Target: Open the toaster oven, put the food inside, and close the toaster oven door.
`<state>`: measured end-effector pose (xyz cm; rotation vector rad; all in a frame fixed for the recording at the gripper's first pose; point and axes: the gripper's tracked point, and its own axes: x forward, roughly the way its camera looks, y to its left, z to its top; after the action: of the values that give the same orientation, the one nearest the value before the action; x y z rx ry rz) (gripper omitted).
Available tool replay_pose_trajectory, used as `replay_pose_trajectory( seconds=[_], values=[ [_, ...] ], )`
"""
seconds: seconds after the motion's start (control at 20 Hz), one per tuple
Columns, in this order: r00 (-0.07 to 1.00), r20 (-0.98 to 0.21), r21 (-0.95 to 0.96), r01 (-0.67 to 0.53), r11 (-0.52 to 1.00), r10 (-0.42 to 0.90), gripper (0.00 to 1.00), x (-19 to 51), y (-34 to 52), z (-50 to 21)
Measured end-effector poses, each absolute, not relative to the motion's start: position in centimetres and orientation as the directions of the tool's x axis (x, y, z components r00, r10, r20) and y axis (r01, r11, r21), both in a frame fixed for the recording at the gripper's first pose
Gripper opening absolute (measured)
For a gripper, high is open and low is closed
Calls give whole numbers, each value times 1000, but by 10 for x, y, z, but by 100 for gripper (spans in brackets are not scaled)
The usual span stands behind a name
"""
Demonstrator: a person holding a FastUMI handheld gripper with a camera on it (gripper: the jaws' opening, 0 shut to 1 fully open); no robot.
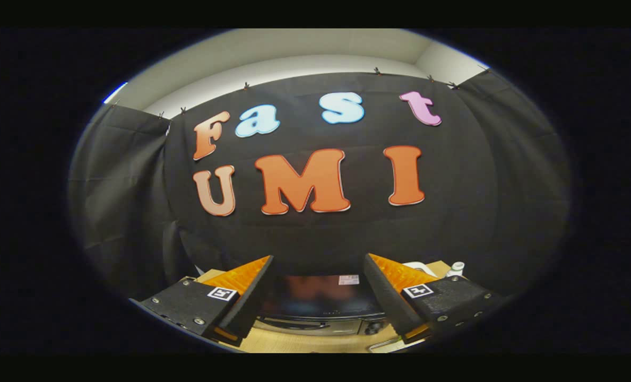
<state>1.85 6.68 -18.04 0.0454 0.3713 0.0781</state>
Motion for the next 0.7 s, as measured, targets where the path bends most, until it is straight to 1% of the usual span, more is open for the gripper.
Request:
replay_pose_trajectory(
  seconds=[0.2, 0.35, 0.55, 0.7],
  values=[
    [883, -461, 65, -69, 996, 91, 98, 14, 83, -243],
    [816, -567, 96, -72, 993, 113, 98, 2, 97, -296],
    [768, -636, 76, -36, 996, 77, 98, -9, 98, -337],
    [750, -659, 42, -31, 999, 51, 98, -17, 101, -359]
  ],
)
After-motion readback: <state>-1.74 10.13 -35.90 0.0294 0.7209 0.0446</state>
